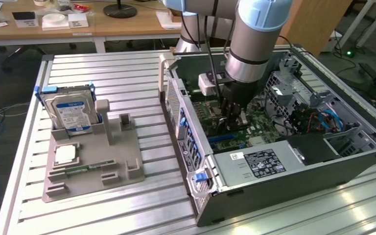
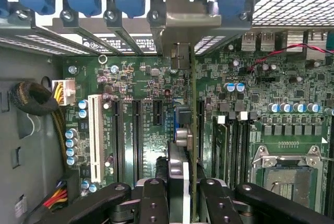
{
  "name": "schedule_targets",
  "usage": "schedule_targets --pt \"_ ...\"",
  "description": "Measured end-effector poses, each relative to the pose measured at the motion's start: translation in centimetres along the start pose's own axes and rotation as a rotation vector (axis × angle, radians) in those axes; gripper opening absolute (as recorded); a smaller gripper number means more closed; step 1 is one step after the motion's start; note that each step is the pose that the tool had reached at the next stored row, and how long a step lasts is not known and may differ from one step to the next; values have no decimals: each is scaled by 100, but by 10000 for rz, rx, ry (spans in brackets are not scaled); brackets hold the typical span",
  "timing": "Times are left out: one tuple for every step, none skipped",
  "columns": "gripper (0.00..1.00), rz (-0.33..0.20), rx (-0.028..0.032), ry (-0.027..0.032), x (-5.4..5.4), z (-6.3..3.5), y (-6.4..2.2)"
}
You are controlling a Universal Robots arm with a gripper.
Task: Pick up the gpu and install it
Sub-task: 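Insert the gpu into the slot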
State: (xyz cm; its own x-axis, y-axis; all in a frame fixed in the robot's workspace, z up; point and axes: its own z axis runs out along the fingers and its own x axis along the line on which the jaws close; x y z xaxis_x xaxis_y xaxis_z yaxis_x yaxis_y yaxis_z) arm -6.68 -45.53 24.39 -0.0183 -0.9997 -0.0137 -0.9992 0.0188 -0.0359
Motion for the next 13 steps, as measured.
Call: schedule_targets --pt "28 -3 0 1 1 23 9" --pt "28 -2 0 0 1 29 12" --pt "28 -2 0 2 1 33 15" --pt "28 -2 -1 2 1 37 17" --pt "28 -3 -1 2 1 40 18" --pt "28 -4 -1 3 1 41 18" --pt "28 -3 -1 3 1 43 18" --pt "28 -2 0 0 1 47 19" --pt "28 -2 1 -3 1 53 19" --pt "28 -2 0 -2 1 58 20" --pt "28 -3 -1 0 1 63 20" --pt "28 -2 -1 0 1 70 21" --pt "28 -2 -1 0 1 76 21"
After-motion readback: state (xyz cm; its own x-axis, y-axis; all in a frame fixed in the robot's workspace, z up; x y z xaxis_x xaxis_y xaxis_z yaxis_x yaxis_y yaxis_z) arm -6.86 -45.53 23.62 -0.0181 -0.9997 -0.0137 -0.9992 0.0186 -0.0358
